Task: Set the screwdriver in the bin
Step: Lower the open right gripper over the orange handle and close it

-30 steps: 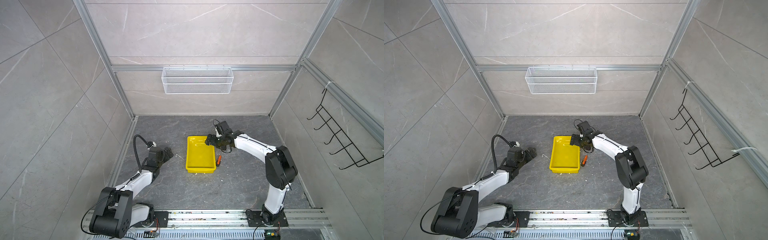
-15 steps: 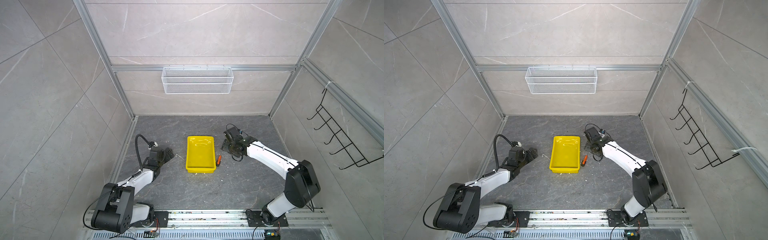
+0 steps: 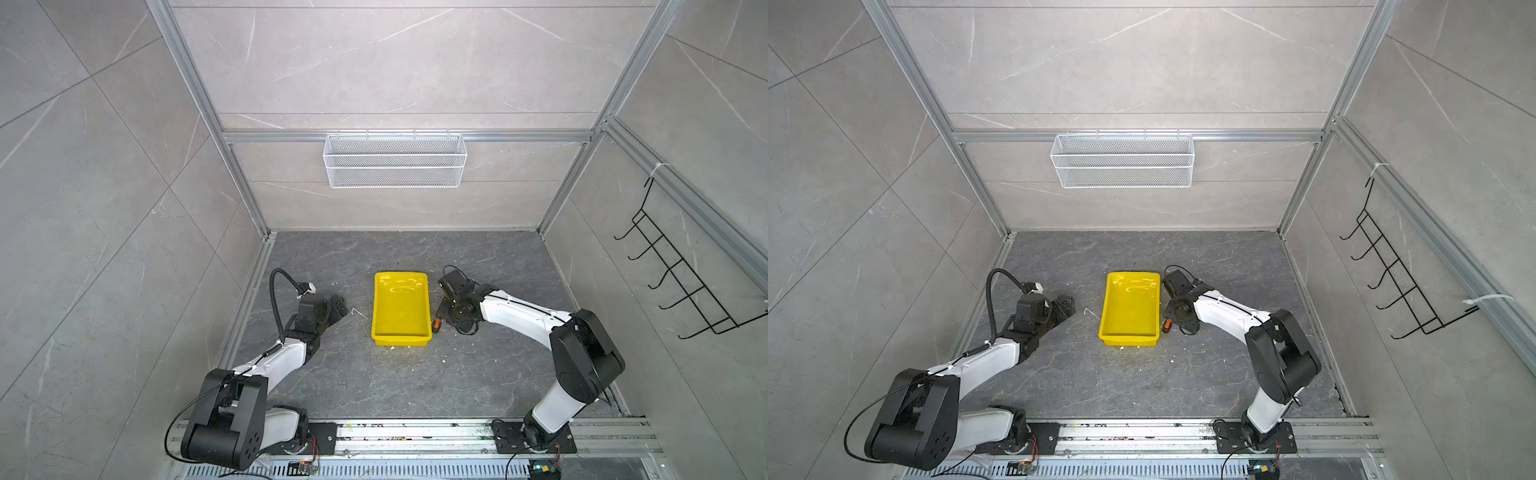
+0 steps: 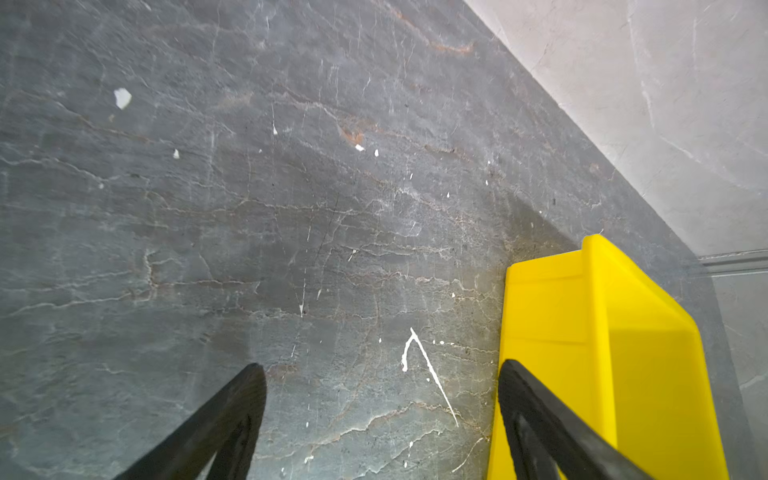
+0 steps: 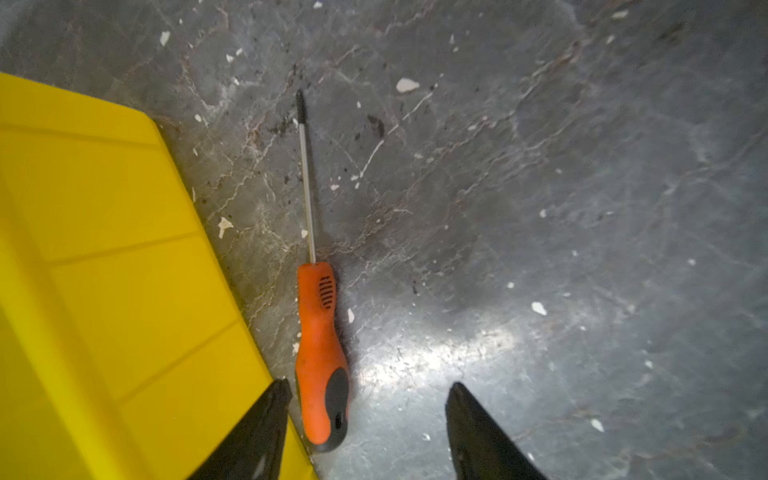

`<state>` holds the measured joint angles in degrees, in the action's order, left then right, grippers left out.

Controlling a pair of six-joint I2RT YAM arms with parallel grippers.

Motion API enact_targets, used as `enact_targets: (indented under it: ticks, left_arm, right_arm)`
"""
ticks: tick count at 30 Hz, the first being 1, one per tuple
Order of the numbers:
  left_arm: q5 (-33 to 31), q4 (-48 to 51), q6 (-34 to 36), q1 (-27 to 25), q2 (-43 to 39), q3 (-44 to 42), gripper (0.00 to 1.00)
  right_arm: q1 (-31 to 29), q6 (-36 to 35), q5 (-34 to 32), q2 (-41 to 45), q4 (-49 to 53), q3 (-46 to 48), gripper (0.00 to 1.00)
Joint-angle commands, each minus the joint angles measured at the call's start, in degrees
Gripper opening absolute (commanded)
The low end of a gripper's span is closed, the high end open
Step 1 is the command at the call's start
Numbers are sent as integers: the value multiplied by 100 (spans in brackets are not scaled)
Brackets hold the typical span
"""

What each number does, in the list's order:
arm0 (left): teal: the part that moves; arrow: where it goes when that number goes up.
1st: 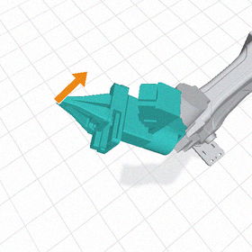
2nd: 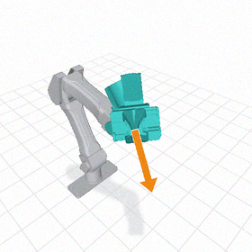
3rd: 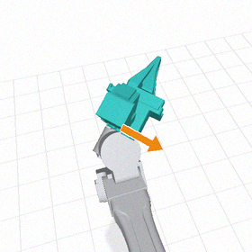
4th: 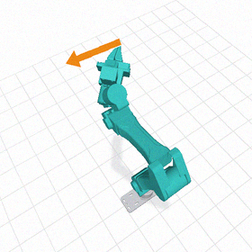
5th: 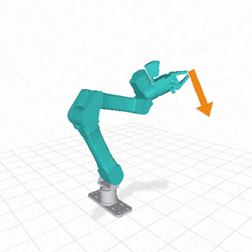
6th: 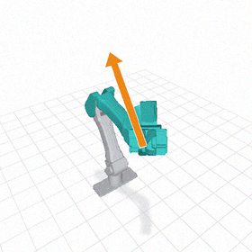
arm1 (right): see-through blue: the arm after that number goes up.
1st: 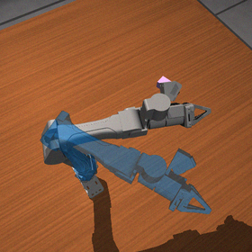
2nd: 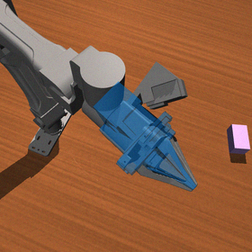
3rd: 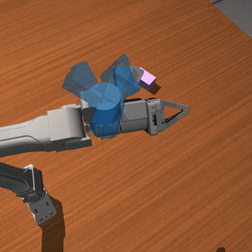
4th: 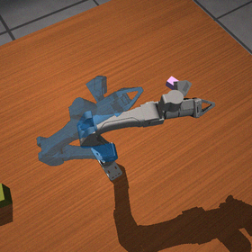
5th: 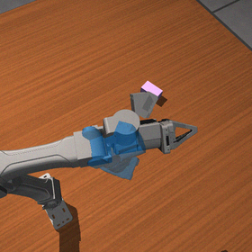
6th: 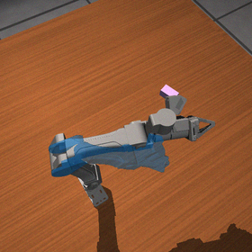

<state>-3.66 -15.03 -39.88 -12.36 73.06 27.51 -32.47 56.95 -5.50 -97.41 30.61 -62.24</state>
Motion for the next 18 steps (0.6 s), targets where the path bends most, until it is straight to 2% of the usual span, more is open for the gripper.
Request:
enact_targets:
  ticks: [1, 8, 18]
  left_arm:
    - [-141, -67, 111, 15, -94, -7, 89]
    - [122, -45, 59, 14, 234, 220, 89]
    - [-15, 95, 74, 14, 145, 240, 89]
  right_arm:
    - [-55, 114, 143, -185, -113, -13, 62]
    - [-88, 112, 119, -310, -212, 110, 58]
    - [-101, 382, 368, -664, -512, 83, 54]
